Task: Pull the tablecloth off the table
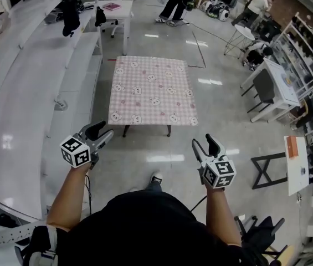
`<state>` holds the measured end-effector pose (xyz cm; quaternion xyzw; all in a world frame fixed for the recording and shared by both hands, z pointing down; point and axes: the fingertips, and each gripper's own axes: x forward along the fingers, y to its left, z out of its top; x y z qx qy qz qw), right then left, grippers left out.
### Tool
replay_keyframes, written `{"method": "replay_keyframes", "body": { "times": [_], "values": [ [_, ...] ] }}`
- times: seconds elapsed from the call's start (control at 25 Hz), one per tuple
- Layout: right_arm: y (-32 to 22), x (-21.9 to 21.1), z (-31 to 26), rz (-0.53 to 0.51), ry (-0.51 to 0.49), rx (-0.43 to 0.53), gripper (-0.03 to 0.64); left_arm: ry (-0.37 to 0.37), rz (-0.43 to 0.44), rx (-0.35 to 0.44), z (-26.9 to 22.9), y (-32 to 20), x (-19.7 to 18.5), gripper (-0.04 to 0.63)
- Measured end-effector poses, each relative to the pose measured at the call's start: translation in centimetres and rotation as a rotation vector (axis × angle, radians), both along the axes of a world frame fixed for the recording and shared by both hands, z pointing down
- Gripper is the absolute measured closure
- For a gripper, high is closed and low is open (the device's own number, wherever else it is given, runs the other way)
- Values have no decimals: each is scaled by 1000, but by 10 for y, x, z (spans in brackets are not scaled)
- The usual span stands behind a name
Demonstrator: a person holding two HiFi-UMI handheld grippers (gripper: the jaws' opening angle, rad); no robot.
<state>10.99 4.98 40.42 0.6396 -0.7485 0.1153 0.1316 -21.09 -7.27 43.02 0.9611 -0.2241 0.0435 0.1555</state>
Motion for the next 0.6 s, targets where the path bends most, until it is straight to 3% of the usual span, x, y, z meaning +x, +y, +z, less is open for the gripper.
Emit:
{"method": "replay_keyframes", "body": {
  "times": [0.6],
  "values": [
    [-85,46,19,-39,-51,12,342,-49,-45,12,0,-60,37,393]
  ]
}}
